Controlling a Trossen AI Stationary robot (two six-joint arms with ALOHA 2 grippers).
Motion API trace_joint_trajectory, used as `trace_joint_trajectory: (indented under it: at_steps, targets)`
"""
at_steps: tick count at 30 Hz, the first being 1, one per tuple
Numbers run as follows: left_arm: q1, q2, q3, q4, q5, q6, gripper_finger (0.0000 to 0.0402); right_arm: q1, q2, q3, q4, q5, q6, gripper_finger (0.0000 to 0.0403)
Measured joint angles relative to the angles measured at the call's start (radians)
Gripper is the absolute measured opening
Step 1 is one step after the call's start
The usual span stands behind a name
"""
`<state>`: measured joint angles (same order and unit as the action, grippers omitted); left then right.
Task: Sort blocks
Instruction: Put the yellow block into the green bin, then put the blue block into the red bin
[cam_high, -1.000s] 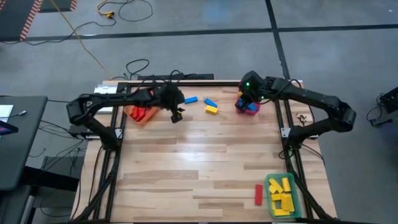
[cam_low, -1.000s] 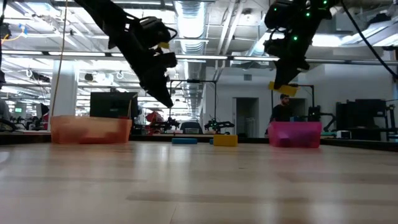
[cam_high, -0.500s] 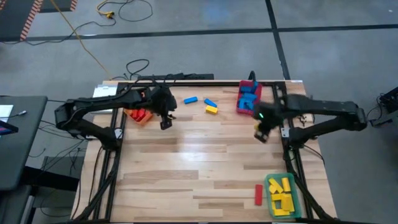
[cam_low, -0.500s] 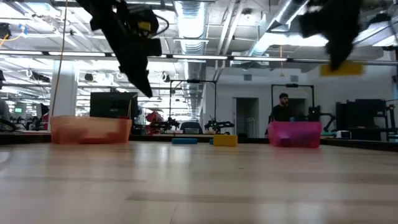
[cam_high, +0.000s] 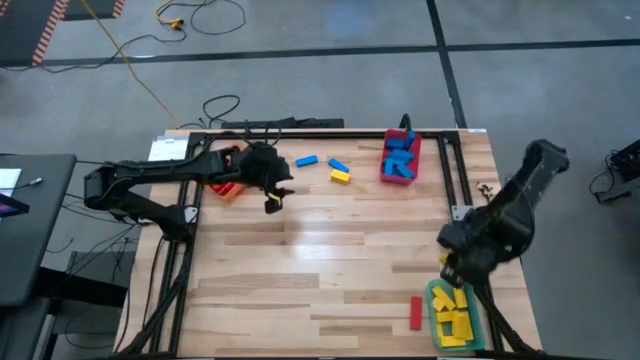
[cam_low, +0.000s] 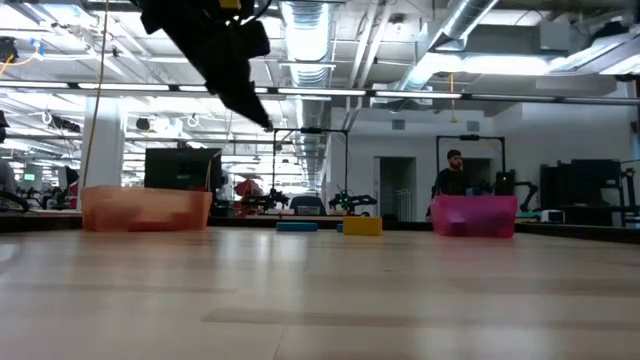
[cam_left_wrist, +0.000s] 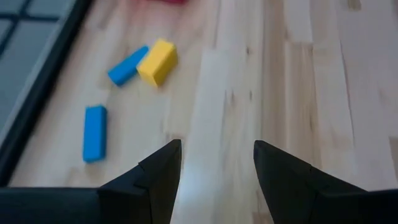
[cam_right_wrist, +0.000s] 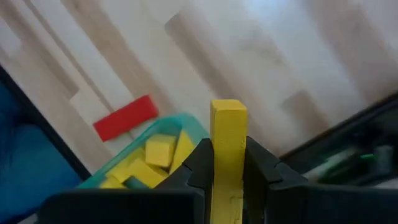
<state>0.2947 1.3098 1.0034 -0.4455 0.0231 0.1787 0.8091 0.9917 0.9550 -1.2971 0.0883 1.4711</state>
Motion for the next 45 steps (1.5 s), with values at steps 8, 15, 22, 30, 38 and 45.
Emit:
trace_joint_trajectory:
  at_steps: [8,15,22,30,38,45]
  targets:
    - [0.000,0.000,0.000,0.086,-0.003,0.035,0.0197,0.241,0.141,-0.057,0.168,0.053,0.275,0.0067]
    - [-0.015,0.000,0.000,0.038,0.040,0.086,0.0197,0.306,0.279,-0.057,0.267,0.052,0.369,0.0067]
    - [-0.010,0.001,-0.051,0.124,0.051,0.128,0.0196,0.350,0.372,-0.056,0.308,0.046,0.466,0.0067]
    - [0.054,0.024,-0.125,0.358,0.020,0.063,0.0196,0.385,0.431,-0.056,0.347,0.044,0.546,0.0072]
    - [0.066,0.224,-0.078,0.459,0.075,0.092,0.0196,0.389,0.453,-0.056,0.400,0.041,0.549,0.0098]
    - [0.108,0.378,0.089,0.398,0.076,0.122,0.0196,0.379,0.441,-0.050,0.404,0.041,0.548,0.0156]
